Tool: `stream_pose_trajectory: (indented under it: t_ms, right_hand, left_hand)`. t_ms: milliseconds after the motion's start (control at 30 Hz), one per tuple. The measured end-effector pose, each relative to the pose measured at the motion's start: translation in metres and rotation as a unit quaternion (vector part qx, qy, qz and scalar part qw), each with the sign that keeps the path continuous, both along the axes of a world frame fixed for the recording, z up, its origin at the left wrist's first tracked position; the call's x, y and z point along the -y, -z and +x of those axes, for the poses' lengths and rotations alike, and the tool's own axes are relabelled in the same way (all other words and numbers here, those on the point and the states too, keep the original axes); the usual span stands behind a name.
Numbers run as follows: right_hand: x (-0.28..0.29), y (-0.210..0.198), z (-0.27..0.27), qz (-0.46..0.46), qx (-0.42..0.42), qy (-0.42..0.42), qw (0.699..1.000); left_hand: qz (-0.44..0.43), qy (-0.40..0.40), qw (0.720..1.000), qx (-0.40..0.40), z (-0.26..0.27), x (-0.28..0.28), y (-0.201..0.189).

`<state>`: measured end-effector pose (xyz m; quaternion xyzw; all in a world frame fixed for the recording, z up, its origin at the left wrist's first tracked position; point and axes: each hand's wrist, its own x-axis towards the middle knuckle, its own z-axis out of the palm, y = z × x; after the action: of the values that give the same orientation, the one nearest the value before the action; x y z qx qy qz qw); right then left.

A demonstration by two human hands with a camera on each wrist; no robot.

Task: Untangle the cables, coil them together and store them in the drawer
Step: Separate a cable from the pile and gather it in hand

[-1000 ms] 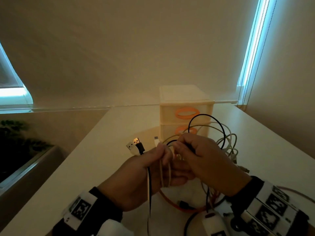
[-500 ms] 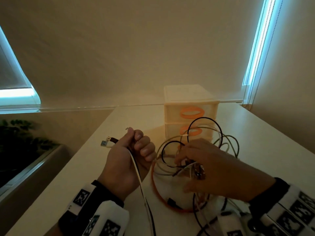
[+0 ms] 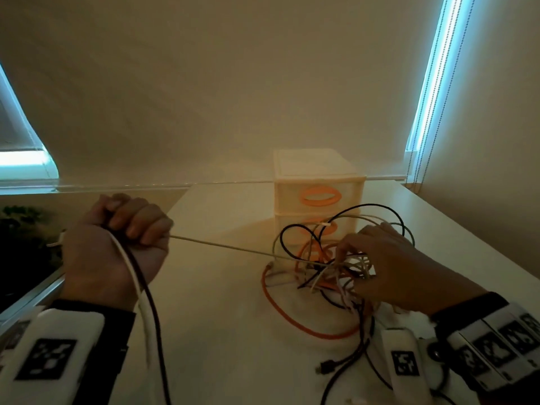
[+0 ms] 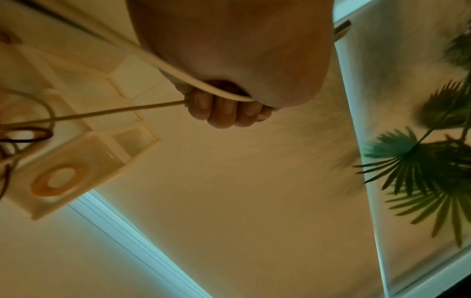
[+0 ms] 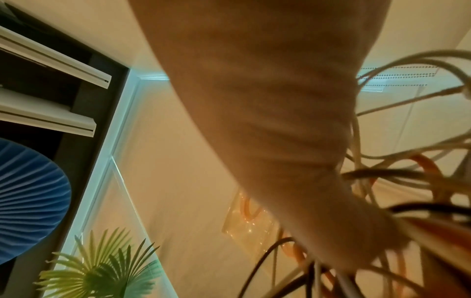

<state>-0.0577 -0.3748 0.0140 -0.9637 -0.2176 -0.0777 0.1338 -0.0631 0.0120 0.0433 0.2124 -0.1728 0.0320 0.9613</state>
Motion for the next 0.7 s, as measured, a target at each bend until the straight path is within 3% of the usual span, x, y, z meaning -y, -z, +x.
stream_pose_trajectory:
  t_ms: [67, 167, 233, 400, 467, 533, 600, 700]
  right_hand:
    - [0.008, 0.001, 0.008, 0.035, 0.032, 0.031, 0.998]
    - [0.017, 0.005, 0.018, 0.076, 0.067, 0.057, 0.993]
    - [0.017, 0.007, 0.019, 0.088, 0.067, 0.055, 0.992]
    - [0.000, -0.002, -0.002, 0.041, -0.094, -0.033, 0.994]
    - [-0.008, -0.016, -0.014, 0.048, -0.071, -0.024, 0.996]
    - [-0.023, -0.031, -0.026, 0.119, 0.024, -0.007, 0.993]
    - [-0.051, -0.039, -0.037, 0.275, 0.074, 0.000, 0.959]
    - [-0.105, -0.020, -0.048, 0.414, -0.096, -0.042, 0.904]
  left_hand:
    - [-0.009, -0.005, 1.000, 0.004, -0.001, -0.003, -0.002]
    - [0.047, -0.030, 0.998, -0.033, -0.007, 0.020, -0.004]
    - [0.082, -0.003, 0.995, -0.053, -0.009, 0.043, 0.002]
    - [0.163, 0.043, 0.983, -0.073, -0.012, 0.086, 0.023]
    - [0.172, 0.053, 0.981, -0.078, -0.012, 0.093, 0.030]
    - [0.177, 0.050, 0.979, -0.086, -0.012, 0.097, 0.033]
    - [0.173, 0.040, 0.980, -0.090, -0.013, 0.099, 0.033]
    - [0.144, 0.037, 0.985, -0.085, -0.013, 0.097, 0.031]
